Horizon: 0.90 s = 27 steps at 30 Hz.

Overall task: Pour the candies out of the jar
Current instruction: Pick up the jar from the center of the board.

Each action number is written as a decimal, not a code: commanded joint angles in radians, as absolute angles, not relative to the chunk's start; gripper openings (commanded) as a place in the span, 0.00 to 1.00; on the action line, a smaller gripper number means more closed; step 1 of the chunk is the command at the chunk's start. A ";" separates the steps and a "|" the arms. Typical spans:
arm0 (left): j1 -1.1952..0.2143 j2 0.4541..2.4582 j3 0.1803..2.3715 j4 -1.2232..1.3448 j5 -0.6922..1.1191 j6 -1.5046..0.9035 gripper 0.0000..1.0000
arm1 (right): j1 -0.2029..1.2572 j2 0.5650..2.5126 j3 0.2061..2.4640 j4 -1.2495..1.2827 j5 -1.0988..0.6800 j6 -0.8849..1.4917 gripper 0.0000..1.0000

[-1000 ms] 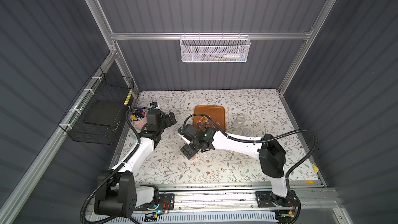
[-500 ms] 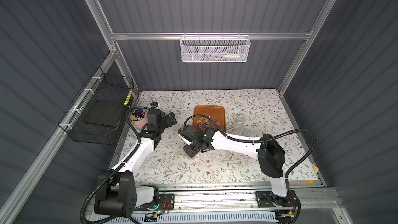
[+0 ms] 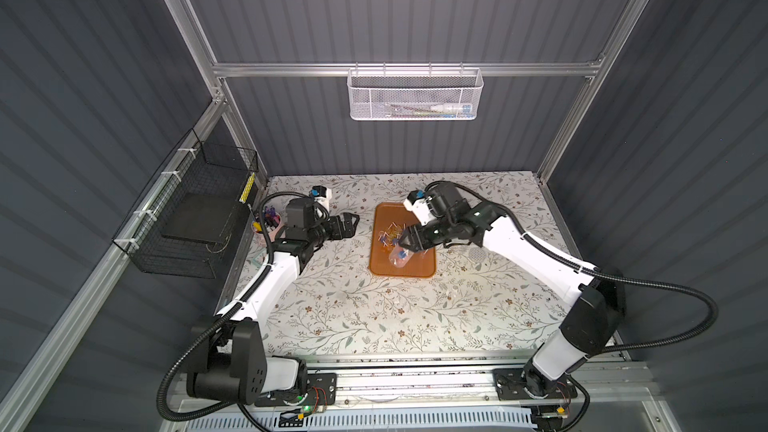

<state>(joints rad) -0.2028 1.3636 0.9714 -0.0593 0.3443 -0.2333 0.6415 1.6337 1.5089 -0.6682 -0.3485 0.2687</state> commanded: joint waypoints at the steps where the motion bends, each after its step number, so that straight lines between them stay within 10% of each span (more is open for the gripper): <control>1: -0.278 1.397 1.061 -0.141 0.536 -0.136 1.00 | 0.569 1.592 1.510 -0.712 -0.552 0.251 0.51; 27: -0.604 1.551 1.261 -0.222 0.708 0.177 0.89 | 0.405 1.638 1.632 -0.798 -0.864 0.224 0.49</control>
<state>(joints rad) -0.6033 1.5620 1.2655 -0.2401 0.6903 0.1589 0.4057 1.6337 1.6497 -0.8387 -0.7670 0.1978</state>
